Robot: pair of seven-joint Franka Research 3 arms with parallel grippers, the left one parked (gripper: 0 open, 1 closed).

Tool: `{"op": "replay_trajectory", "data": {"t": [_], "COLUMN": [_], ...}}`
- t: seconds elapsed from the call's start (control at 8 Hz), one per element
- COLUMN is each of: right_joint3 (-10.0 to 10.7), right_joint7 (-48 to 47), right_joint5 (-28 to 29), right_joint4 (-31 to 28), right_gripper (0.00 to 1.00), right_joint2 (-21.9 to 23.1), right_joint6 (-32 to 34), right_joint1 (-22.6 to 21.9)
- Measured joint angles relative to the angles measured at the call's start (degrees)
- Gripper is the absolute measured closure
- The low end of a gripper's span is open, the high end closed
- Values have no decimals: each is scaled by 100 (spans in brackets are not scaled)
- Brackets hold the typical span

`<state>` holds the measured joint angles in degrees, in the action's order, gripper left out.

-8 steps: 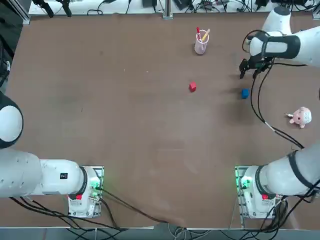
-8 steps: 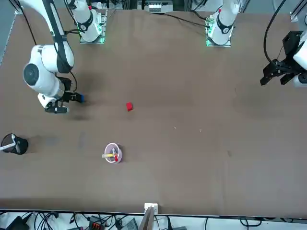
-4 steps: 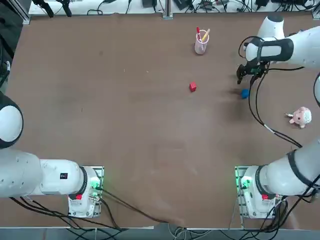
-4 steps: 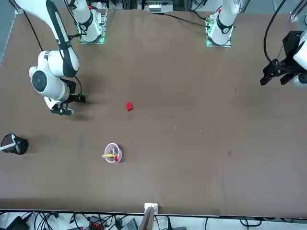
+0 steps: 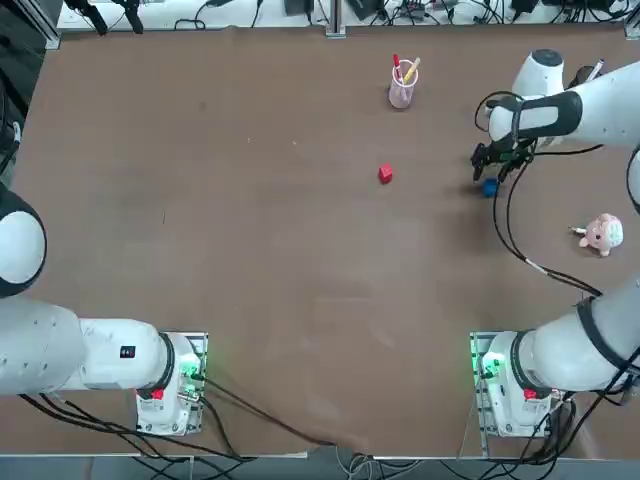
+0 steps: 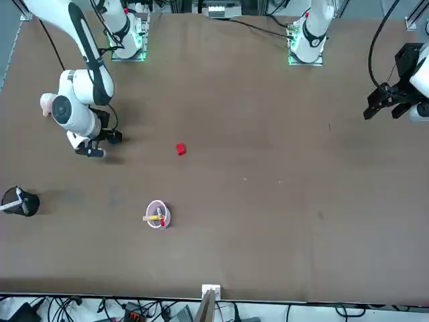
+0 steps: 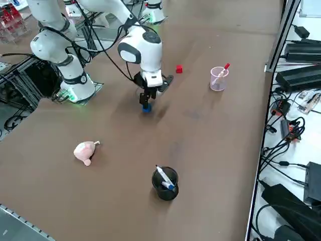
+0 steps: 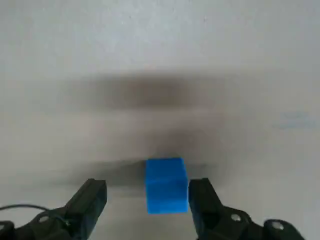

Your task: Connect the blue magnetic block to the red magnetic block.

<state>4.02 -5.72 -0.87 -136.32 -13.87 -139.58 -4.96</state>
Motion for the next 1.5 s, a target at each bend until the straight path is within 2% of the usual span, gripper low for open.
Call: {"op": "replay_trajectory", "data": {"t": [0.25, 0.5, 0.88, 1.0, 1.12, 1.25, 1.5], "right_joint3": [22, 29, 25, 23, 23, 22, -7], "right_joint7": [292, 362, 364, 364, 365, 368, 390], "right_joint5": [-3, -4, -4, -4, -5, -6, -19], "right_joint4": [-47, -87, -102, -101, -99, -79, 66], "right_gripper": [2, 8, 26, 41, 42, 52, 52], "right_joint2": [0, -15, -164, -192, -198, -188, -188], "right_joint6": [-22, -101, -295, -324, -339, -342, -377], "right_joint1": [140, 182, 182, 182, 182, 182, 176]}}
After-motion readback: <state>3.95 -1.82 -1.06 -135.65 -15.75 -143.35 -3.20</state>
